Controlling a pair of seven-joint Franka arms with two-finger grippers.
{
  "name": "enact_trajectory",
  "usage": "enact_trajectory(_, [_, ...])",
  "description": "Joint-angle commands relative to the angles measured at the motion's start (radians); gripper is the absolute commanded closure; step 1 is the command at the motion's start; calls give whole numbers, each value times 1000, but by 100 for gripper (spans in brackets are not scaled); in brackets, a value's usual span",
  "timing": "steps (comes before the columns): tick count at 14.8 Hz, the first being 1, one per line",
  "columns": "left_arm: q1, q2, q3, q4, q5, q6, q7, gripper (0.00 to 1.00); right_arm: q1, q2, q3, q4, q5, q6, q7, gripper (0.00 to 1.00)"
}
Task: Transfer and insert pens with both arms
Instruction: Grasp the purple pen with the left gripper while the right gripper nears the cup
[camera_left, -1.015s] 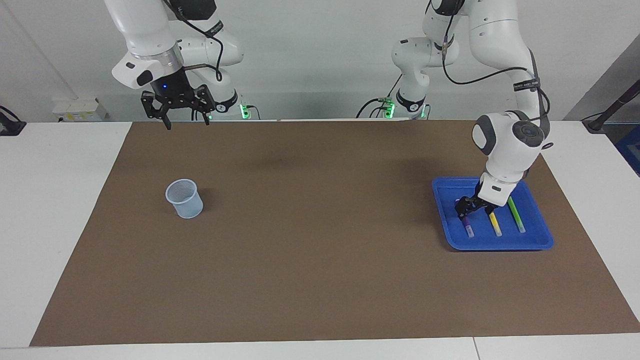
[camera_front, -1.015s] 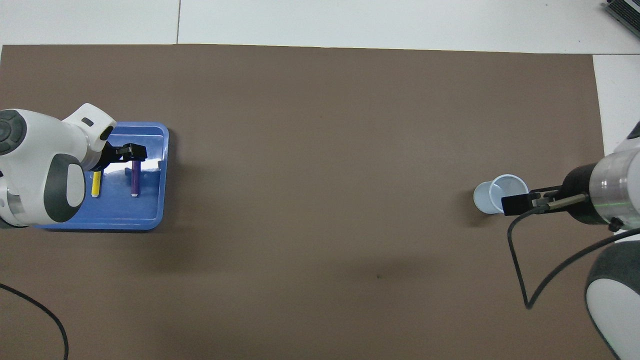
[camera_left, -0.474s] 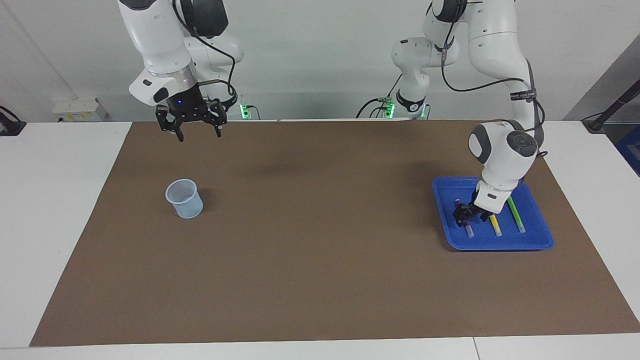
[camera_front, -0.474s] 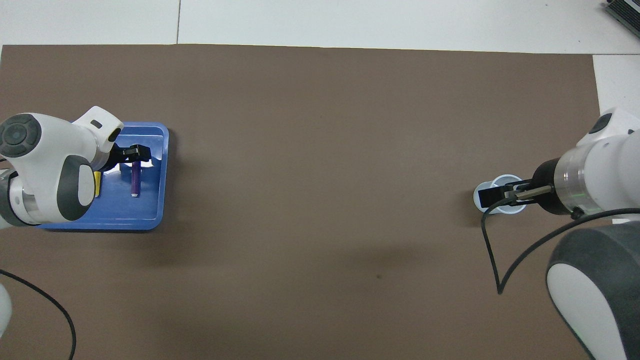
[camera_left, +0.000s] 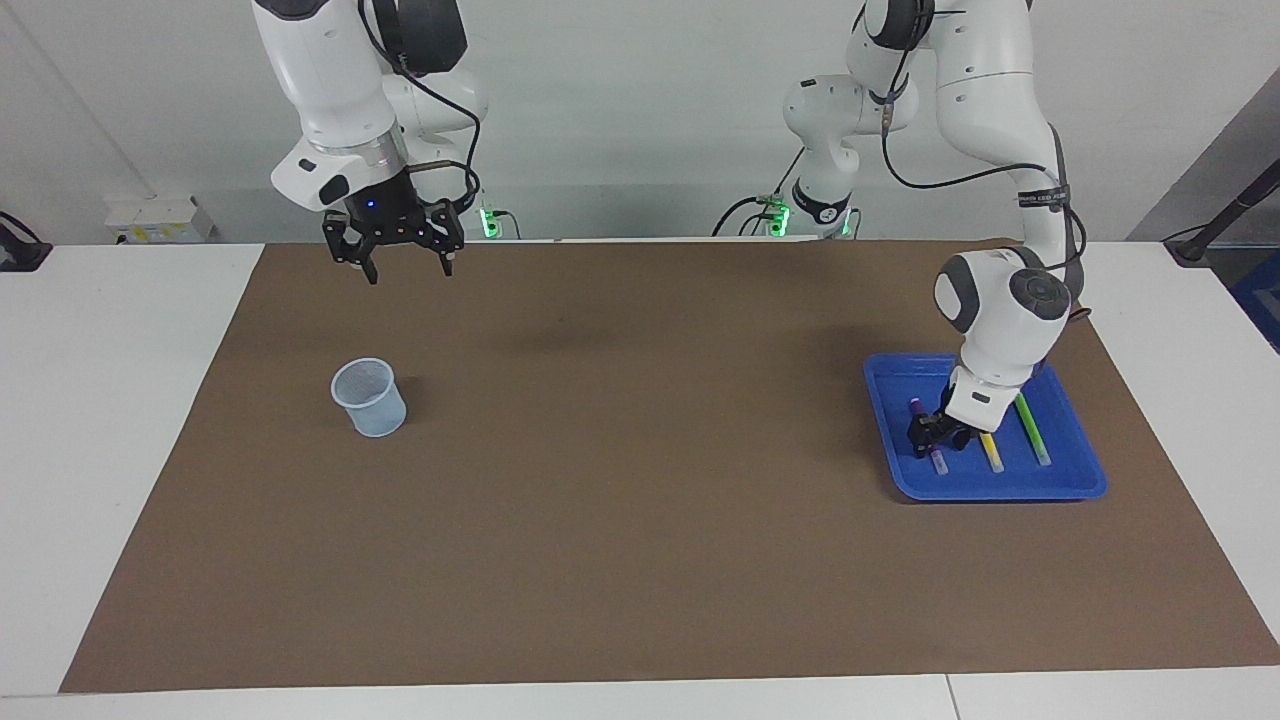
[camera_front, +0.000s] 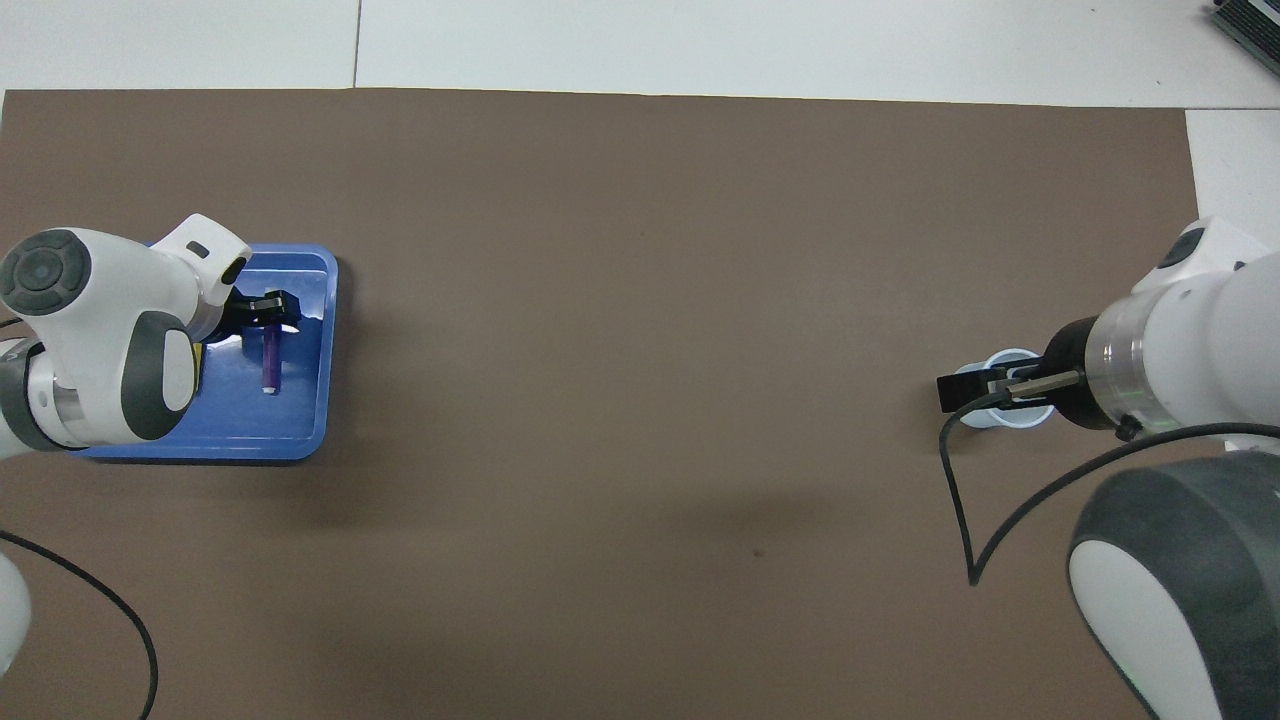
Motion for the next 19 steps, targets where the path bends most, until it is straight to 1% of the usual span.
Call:
enact_trajectory(1, [-8,4,9,-3,9,17,-18,67,4,-3,0,-13,0,35,16,0])
enact_trajectory(2, [-8,2,9,-3,9,11,-18,80,4,-3,2,-13,0,35,16,0])
enact_trajectory(3, [-8,2,9,-4,9,6,-19,86,4,-2,2,-13,15,35,16,0])
enact_trajectory(4, [-8,2,9,-4,9,6,-25,99,3,-2,2,-13,40,36,17,0])
enact_trajectory(7, [-8,2,9,-1,9,3,-47,100,3,2,2,-13,55,52,17,0])
enact_trajectory(9, [-10,2,9,17,9,-29,-74,100,3,2,2,-13,57,53,17,0])
enact_trajectory(11, [-8,2,9,84,-2,-136,-80,100,4,2,2,-13,58,58,17,0])
enact_trajectory(12, [-7,2,9,124,-38,-203,-106,100,4,2,2,-13,71,58,20,0])
enact_trajectory(16, [-8,-28,12,198,-51,-358,-197,100,6,3,2,-13,91,73,53,0])
enact_trajectory(19, [-10,-68,6,273,-54,-513,-310,100,55,11,3,-13,103,98,173,0])
